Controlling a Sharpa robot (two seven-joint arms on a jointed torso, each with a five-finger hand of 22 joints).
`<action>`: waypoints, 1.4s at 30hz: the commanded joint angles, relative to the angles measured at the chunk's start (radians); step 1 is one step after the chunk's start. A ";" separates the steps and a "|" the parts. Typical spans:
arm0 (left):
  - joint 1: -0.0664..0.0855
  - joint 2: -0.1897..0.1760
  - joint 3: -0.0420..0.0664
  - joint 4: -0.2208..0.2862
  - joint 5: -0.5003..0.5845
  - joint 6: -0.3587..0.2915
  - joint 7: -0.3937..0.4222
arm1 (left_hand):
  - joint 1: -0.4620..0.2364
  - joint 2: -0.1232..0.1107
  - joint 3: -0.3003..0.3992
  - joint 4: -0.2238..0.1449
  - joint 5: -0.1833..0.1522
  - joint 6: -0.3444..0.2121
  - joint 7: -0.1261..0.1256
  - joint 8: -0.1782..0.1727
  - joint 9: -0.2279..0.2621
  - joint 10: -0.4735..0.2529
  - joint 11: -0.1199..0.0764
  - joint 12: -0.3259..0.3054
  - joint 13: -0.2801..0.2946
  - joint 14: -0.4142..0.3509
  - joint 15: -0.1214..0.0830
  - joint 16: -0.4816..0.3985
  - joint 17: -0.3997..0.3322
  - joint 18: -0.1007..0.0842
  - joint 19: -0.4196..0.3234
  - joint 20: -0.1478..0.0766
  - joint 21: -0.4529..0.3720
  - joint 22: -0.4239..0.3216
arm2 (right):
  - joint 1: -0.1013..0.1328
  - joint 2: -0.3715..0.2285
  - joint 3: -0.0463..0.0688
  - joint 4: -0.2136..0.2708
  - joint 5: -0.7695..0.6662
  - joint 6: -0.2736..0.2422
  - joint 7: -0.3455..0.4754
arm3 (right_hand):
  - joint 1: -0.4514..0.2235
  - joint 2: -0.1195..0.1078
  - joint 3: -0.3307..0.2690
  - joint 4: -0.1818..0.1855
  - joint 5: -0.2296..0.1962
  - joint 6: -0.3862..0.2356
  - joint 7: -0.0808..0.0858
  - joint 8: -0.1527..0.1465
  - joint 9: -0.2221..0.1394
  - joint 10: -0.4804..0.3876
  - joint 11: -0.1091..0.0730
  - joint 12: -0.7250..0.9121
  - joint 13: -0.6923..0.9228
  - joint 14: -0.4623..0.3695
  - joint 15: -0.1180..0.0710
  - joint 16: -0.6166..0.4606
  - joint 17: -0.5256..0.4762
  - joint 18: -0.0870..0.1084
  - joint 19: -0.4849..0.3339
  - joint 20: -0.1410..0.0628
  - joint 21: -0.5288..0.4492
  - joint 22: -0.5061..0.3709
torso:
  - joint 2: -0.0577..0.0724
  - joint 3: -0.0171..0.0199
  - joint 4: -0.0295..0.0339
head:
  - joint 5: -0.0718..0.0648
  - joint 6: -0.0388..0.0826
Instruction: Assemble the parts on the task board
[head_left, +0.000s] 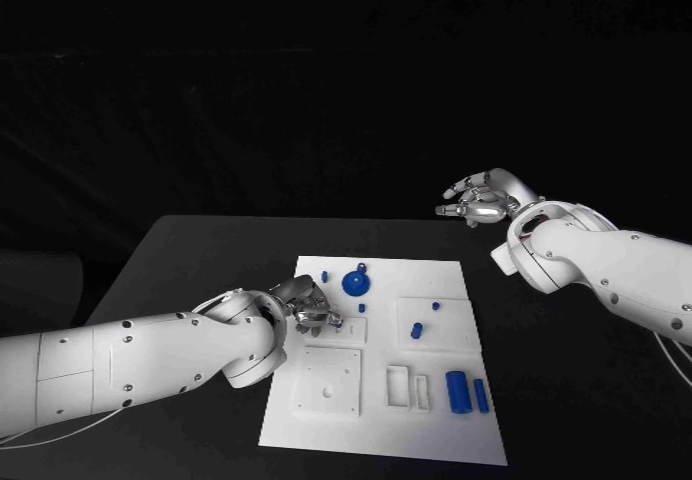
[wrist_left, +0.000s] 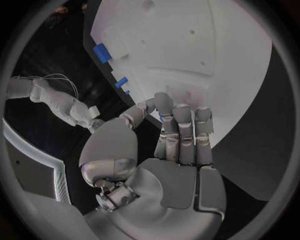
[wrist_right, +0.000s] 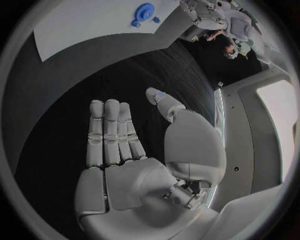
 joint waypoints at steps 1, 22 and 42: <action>-0.001 0.004 0.001 -0.010 0.004 0.016 0.020 | 0.013 0.001 0.002 0.005 -0.005 0.132 -0.089 0.001 0.114 -0.018 -0.022 0.006 0.000 0.005 -0.010 0.006 -0.002 -0.011 0.006 -0.134 0.003 0.009 | 0.001 0.001 0.000 0.001 0.001 0.020 0.003 | 0.003 0.009 -0.007 0.000 0.007 0.001 0.007 0.004 0.001 -0.008 -0.002 0.004 -0.002 -0.008 0.003 0.005 -0.002 0.029 0.002 0.006 -0.006 0.002 | 0.000 0.0005 -0.0005 | -0.001 -0.001; -0.004 0.012 0.001 -0.023 0.006 0.043 0.022 | 0.015 -0.002 0.000 0.006 -0.009 0.136 -0.089 -0.003 0.114 -0.019 -0.021 0.011 0.001 0.004 -0.009 0.009 -0.005 -0.012 0.004 -0.134 0.006 0.008 | 0.001 0.007 0.000 0.002 0.001 0.019 0.002 | 0.001 0.012 -0.009 0.003 0.025 -0.003 0.008 0.004 0.001 -0.010 -0.002 0.012 -0.013 -0.008 0.003 0.010 -0.007 0.029 0.004 0.006 -0.010 0.006 | 0.000 0.0001 0.0010 | -0.006 -0.010; -0.011 0.026 0.001 -0.048 0.017 0.090 0.005 | 0.021 -0.005 -0.002 0.005 -0.025 0.140 -0.090 -0.012 0.114 -0.024 -0.022 0.019 -0.001 0.002 -0.007 0.016 -0.011 -0.012 -0.001 -0.134 0.013 0.007 | 0.001 0.010 0.000 0.002 0.001 0.022 0.003 | 0.000 0.014 -0.010 0.005 0.030 -0.003 0.008 0.004 0.001 -0.011 -0.002 0.016 -0.018 -0.008 0.003 0.012 -0.009 0.029 0.007 0.005 -0.012 0.007 | 0.000 -0.0003 0.0008 | -0.009 -0.013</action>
